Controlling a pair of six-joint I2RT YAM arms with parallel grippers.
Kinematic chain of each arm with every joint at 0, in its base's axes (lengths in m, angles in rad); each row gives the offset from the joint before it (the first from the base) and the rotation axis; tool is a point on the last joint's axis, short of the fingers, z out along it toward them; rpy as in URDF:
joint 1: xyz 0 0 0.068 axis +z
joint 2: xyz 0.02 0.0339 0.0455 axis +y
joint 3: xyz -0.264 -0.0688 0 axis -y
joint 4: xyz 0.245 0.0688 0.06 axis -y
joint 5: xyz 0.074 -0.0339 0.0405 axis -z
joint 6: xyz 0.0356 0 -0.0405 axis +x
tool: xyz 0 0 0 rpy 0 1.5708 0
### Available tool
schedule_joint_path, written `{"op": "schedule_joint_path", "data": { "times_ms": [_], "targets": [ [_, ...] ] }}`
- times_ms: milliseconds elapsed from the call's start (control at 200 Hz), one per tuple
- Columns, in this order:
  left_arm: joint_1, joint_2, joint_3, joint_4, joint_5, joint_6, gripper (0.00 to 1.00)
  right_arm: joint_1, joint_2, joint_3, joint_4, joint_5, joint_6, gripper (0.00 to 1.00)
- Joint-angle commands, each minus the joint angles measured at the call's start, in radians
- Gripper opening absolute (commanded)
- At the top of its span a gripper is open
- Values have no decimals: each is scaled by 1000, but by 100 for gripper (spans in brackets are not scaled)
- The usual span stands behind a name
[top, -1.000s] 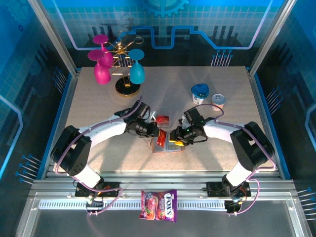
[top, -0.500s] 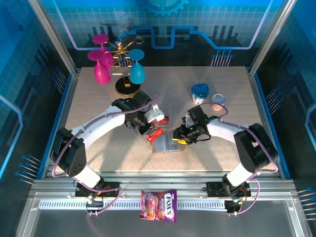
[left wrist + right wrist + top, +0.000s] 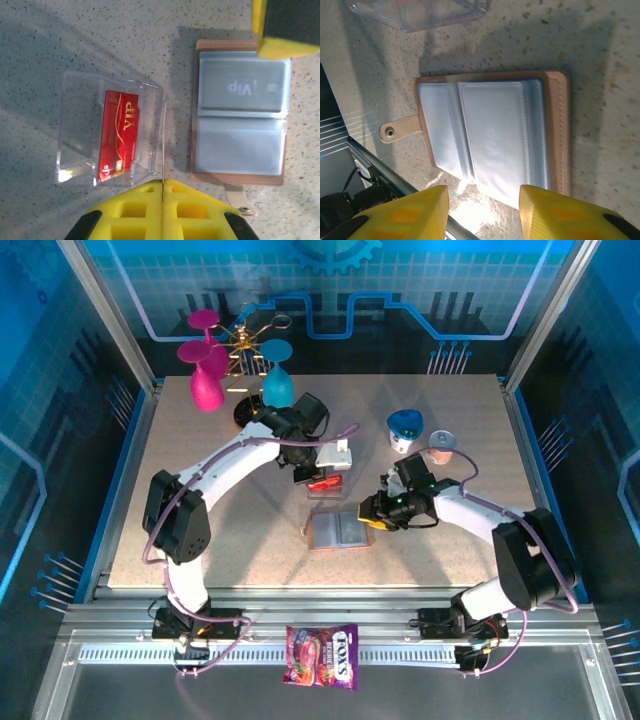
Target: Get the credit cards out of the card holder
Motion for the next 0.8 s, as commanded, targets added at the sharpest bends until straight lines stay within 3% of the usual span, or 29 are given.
{"op": "schedule_joint_path", "data": {
  "times_ms": [0, 270, 790],
  "targets": [
    [-2, 57, 86, -50, -13, 105, 0, -32, -49, -42, -13, 8, 8, 43],
    [-2, 207, 268, -154, -51, 141, 0, -76, -88, -87, -11, -1, 5, 43],
    [-3, 300, 310, -140, -96, 144, 0, -140, -117, -92, -44, -24, -28, 43]
  ]
}}
